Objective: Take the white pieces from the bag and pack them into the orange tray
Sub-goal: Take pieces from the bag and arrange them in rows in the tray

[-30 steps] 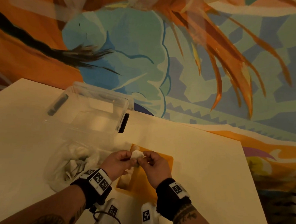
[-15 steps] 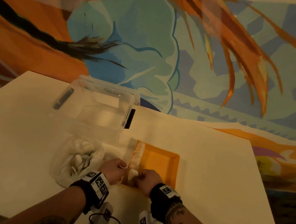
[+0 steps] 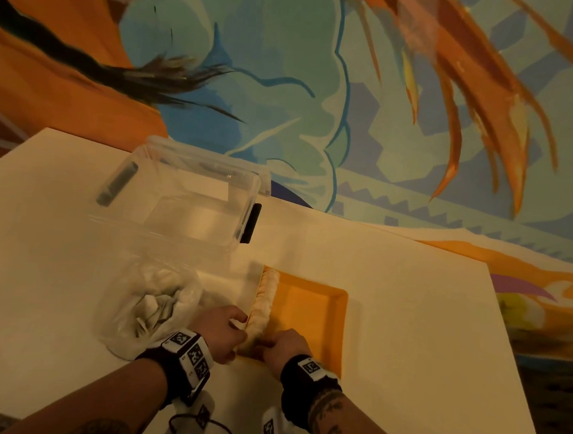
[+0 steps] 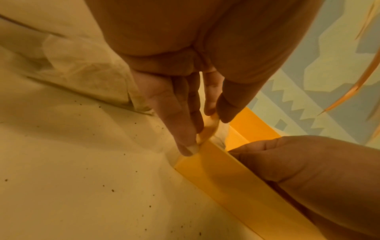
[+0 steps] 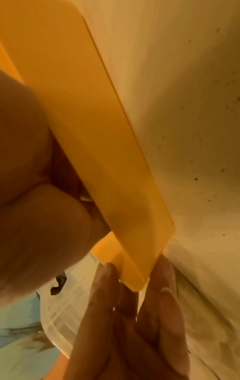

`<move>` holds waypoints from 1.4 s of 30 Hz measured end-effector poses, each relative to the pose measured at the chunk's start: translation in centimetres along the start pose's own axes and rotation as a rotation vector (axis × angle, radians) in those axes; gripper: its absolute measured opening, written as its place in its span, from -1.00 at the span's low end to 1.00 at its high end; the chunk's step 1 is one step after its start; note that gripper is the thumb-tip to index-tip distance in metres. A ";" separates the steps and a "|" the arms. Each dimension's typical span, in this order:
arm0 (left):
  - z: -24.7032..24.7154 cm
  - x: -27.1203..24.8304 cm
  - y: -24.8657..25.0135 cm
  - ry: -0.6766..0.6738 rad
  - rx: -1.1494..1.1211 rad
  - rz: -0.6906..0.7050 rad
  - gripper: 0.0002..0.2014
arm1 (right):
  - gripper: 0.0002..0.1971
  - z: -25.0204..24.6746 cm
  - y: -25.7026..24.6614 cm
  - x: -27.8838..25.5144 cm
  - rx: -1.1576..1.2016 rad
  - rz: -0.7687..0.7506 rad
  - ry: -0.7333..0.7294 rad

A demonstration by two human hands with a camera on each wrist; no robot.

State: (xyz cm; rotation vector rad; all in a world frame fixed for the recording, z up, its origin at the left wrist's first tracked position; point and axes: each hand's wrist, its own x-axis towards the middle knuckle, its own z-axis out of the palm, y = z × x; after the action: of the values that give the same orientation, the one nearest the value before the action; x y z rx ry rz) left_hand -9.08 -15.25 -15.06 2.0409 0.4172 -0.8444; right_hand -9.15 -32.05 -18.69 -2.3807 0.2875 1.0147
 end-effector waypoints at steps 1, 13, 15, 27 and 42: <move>-0.1 0.0 0.0 -0.001 0.015 0.006 -0.63 | -0.60 0.0 -0.2 -0.1 -0.011 0.002 0.001; 0.7 -1.1 -0.1 0.032 0.023 0.003 -0.59 | -0.66 -0.2 1.3 -1.4 -0.170 -0.156 0.051; 0.5 -1.5 -0.2 0.032 0.057 0.032 -0.59 | -0.65 -0.1 1.3 -1.5 -0.210 -0.182 0.046; -11.7 -4.6 -3.4 0.309 -0.109 0.182 -0.87 | -0.56 0.3 0.5 -1.6 -0.266 -0.110 0.056; -13.0 0.8 -9.5 0.043 0.870 0.262 -0.67 | -0.48 1.0 -1.2 -1.7 -0.287 0.065 0.066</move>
State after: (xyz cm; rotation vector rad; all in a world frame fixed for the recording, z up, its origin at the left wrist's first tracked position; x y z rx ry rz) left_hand -8.54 0.83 -16.09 2.8212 -0.2593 -0.9044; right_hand -10.52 -30.51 -17.60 -2.6822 0.2596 1.0702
